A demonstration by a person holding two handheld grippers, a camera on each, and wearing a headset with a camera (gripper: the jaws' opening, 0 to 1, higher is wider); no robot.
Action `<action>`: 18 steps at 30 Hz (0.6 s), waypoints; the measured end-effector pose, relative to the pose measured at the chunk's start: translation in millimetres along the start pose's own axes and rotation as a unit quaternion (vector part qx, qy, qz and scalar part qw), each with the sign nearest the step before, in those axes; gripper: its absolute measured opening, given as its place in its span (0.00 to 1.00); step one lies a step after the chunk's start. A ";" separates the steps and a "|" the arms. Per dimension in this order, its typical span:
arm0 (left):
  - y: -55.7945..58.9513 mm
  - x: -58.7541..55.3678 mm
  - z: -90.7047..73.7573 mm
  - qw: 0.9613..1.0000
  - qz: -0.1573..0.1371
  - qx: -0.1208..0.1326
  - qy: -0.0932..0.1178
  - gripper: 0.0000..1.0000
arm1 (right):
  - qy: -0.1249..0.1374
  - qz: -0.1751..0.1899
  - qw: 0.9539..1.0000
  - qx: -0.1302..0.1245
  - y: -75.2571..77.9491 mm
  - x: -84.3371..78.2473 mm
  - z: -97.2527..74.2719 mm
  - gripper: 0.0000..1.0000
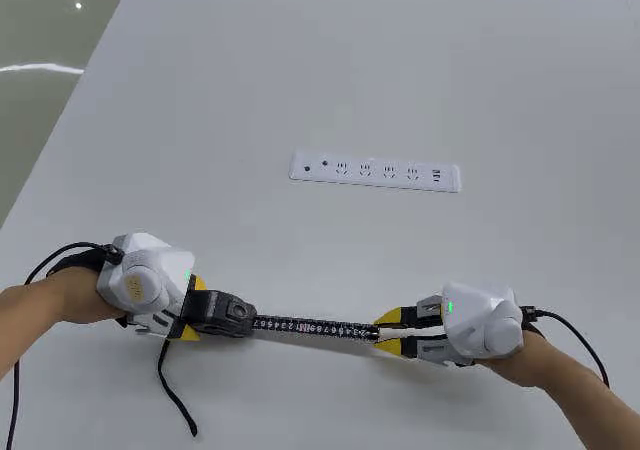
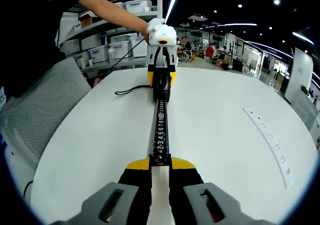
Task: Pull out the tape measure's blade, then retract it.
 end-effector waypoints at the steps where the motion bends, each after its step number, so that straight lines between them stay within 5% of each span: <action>1: 0.2 0.2 0.0 1.000 0.000 0.000 0.000 0.29 | -0.001 0.000 1.000 0.001 -0.3 -0.6 0.0 0.10; 18: -0.1 -0.2 -0.9 1.000 0.003 -0.001 -0.007 0.29 | 0.002 0.004 1.000 0.000 -1.1 -2.5 -3.6 0.10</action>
Point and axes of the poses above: the centre of the closed fingertips' face, and the gripper's own axes: z roughly forward along the fingers, y roughly to its right, x roughly out of its top, the point moved 6 cm from there along -z, roughly backward along the fingers, and after that the axes turned 15 degrees about -z, right-handed, at the moved point
